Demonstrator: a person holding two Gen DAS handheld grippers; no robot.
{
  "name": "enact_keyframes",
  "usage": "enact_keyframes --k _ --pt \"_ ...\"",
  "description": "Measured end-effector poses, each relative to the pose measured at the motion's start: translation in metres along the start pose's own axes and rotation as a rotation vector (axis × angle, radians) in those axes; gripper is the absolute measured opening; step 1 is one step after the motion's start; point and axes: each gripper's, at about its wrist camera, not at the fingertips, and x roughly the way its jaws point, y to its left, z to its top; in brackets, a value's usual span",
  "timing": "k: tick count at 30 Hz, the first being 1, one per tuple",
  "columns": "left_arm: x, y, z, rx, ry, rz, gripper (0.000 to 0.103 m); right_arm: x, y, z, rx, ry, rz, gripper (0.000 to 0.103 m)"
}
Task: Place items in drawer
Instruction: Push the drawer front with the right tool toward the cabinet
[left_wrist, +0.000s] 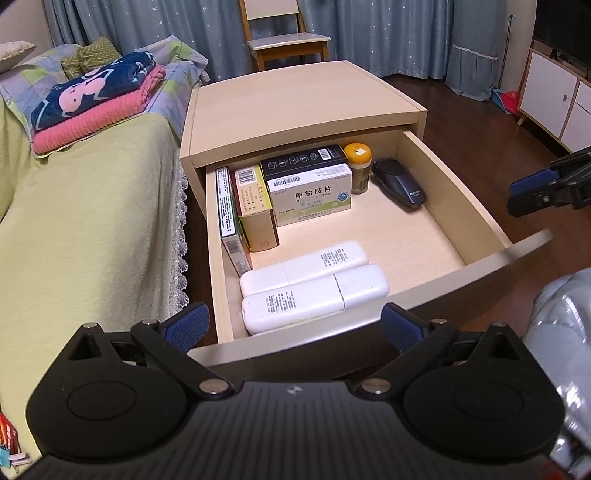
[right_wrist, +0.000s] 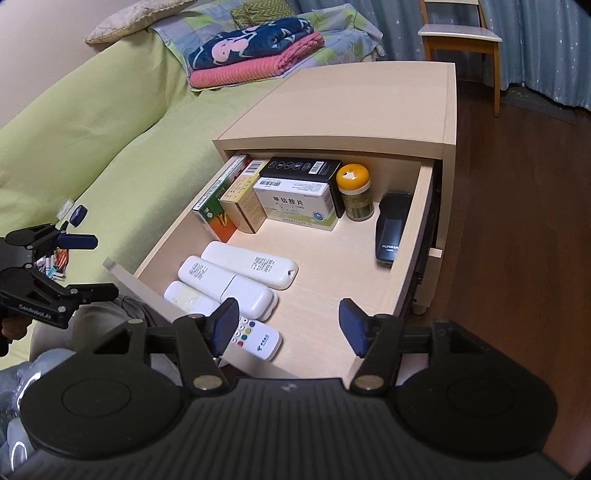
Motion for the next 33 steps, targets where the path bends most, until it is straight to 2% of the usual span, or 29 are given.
enact_keyframes --k 9,15,23,30,33 --pt "-0.004 0.002 -0.017 -0.03 0.01 0.014 0.1 -0.019 -0.003 -0.017 -0.024 0.007 -0.013 0.07" --pt "-0.006 0.004 -0.029 -0.042 0.014 0.024 0.1 -0.022 -0.004 -0.028 -0.033 0.029 -0.03 0.07" --pt "0.0 0.024 -0.043 -0.11 0.039 0.07 0.1 -0.014 -0.017 -0.045 -0.017 0.077 -0.065 0.071" --pt "0.021 0.042 -0.049 -0.151 0.064 0.085 0.1 0.002 -0.029 -0.052 -0.018 0.114 -0.121 0.07" --pt "0.034 0.048 -0.053 -0.159 0.084 0.075 0.1 0.008 -0.034 -0.054 -0.01 0.122 -0.138 0.065"
